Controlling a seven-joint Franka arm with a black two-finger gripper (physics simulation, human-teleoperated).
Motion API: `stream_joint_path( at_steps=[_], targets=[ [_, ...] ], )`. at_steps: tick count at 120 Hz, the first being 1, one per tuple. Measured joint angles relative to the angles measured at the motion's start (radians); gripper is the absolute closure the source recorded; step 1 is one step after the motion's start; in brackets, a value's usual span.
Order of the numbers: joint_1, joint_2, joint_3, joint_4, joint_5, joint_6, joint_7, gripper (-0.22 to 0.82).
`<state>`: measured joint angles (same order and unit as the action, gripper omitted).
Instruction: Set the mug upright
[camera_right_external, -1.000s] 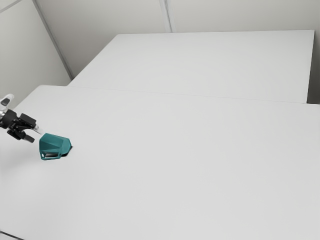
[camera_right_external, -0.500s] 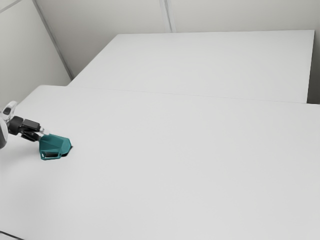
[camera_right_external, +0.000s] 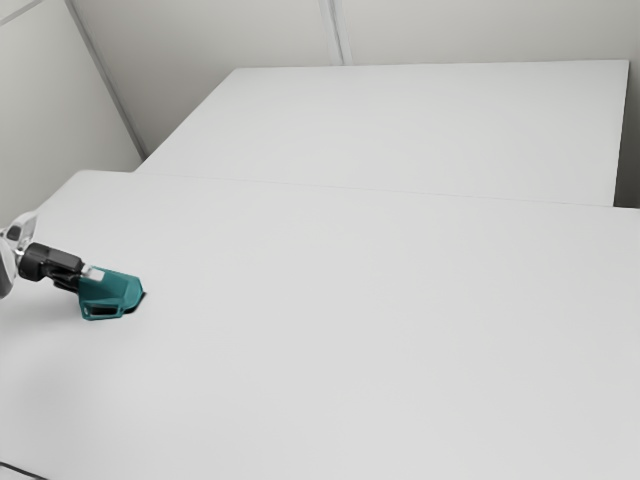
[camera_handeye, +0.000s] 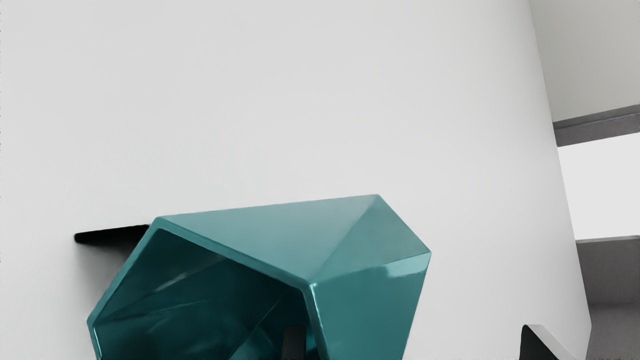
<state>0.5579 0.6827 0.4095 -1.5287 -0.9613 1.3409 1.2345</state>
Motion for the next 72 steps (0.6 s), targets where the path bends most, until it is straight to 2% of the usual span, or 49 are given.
stream_joint_path(
  at_steps=[13, 32, 72],
  targets=[
    [0.004, 0.005, 0.0, 0.0, 0.001, -0.007, 0.006, 0.27],
    [0.009, 0.019, -0.003, 0.003, -0.007, -0.012, 0.012, 0.35],
    [0.013, -0.005, -0.01, 0.005, -0.012, -0.032, 0.017, 0.65]
  ],
)
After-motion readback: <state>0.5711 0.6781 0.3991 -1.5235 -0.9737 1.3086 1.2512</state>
